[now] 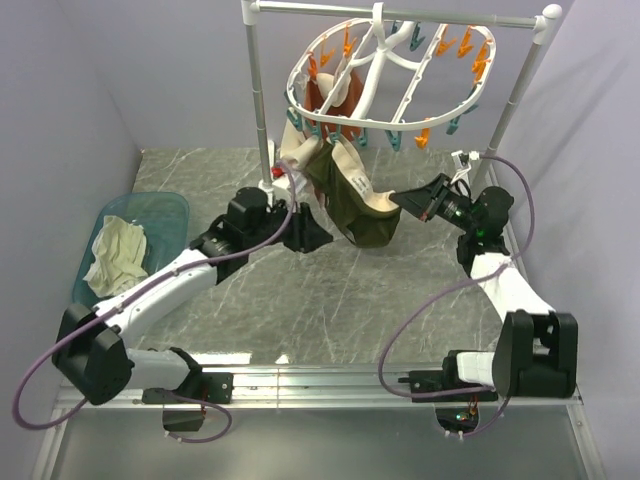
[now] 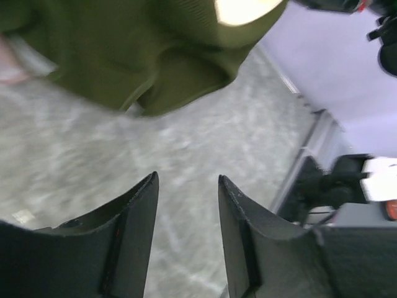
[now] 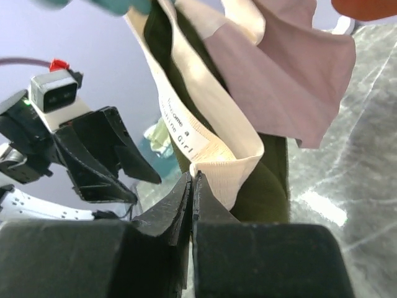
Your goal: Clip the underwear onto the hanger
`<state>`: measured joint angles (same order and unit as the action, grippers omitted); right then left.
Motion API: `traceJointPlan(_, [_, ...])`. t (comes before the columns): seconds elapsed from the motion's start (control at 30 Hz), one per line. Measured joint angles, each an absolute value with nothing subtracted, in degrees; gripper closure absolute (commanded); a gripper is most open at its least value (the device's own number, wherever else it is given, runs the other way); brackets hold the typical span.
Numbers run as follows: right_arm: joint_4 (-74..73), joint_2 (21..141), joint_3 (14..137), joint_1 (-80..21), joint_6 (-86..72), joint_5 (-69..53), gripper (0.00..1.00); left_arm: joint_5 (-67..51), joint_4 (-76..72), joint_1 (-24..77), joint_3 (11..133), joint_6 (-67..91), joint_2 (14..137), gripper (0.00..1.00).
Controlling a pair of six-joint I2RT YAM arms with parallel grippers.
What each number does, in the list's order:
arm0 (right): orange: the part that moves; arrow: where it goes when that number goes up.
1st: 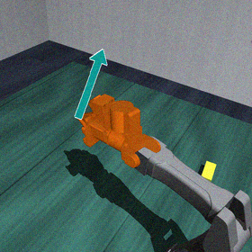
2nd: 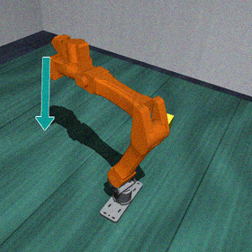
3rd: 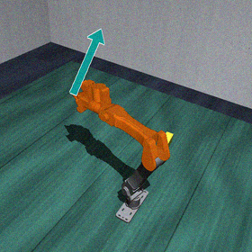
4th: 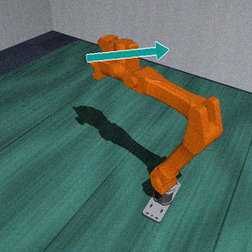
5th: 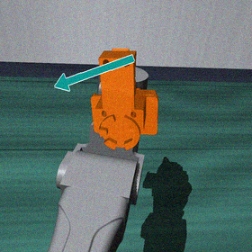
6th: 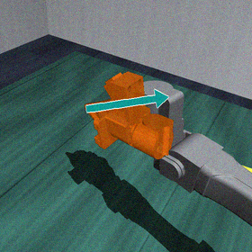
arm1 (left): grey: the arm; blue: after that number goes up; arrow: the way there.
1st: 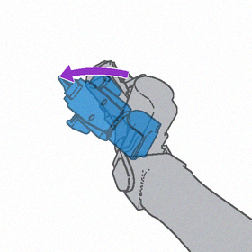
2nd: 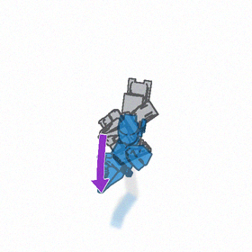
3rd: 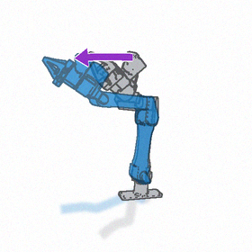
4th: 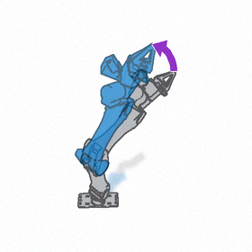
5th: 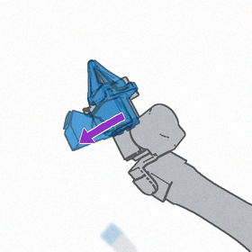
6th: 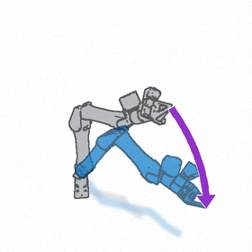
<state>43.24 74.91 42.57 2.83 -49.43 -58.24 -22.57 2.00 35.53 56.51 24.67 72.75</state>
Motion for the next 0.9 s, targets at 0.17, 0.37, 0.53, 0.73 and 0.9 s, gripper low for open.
traceJointPlan(0.17, [32.8,66.1,40.4,2.8,-41.0,-58.1,1.00,-21.4,-4.1,38.7,58.2,33.4,79.2,0.59])
traceJointPlan(0.37, [25.1,57.5,39.6,1.4,-33.6,-57.9,1.00,-19.0,-10.3,39.3,65.2,41.1,90.7,0.62])
traceJointPlan(0.53, [19.7,53.9,39.6,-4.6,-26.4,-55.9,1.00,-17.6,-14.2,39.5,70.6,46.0,96.3,0.63])
traceJointPlan(0.73, [12.3,53.6,39.6,-16.9,-14.8,-50.1,1.00,-17.5,-17.5,39.6,74.4,50.2,99.2,0.65])
traceJointPlan(0.9, [8.9,55.2,39.6,-20.1,-9.4,-48.0,1.00,-17.6,-18.0,39.6,74.6,52.1,99.4,0.62])
